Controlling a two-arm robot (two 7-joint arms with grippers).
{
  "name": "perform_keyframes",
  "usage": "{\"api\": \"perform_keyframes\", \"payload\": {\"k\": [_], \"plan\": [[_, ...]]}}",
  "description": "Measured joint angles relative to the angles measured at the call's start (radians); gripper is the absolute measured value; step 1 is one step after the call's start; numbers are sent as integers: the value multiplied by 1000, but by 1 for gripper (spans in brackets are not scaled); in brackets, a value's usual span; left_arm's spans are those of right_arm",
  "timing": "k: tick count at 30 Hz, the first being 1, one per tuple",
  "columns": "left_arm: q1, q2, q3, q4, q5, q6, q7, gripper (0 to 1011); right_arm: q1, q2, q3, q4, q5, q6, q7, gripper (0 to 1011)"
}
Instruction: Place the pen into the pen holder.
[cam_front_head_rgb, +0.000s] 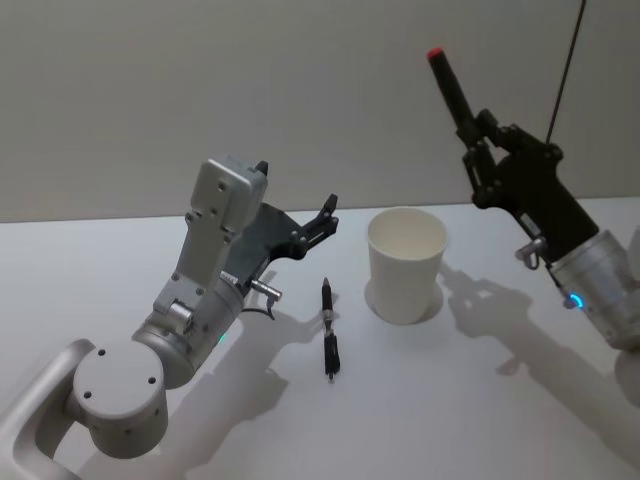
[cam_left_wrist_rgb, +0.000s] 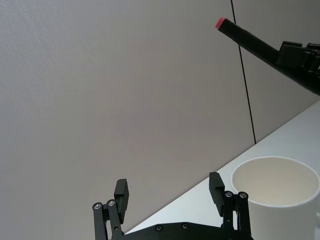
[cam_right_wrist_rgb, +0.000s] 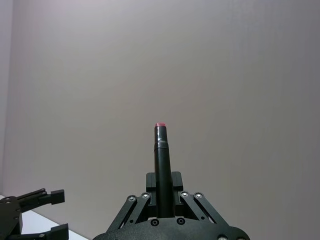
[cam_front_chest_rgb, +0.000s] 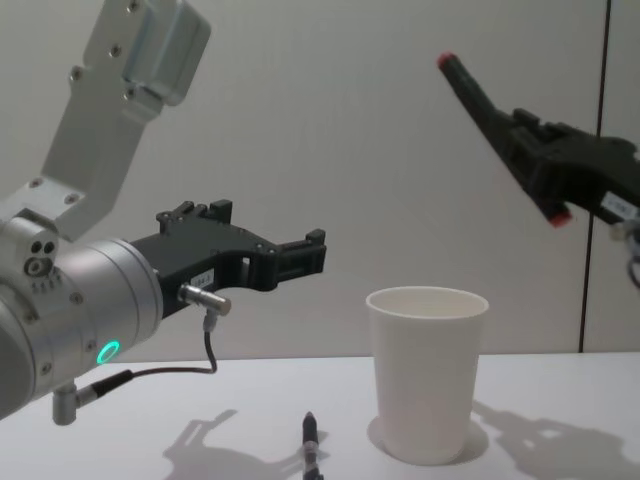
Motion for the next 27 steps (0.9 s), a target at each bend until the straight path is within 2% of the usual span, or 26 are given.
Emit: {"api": "perform_keyframes", "payload": {"k": [13,27], "plan": [[0,0,0,0,0,0,0,1001,66,-45,-27,124,-42,-79,61,168],[0,0,0,0,0,0,0,1001,111,-80,-53,234,-90,-139,90,168]]}}
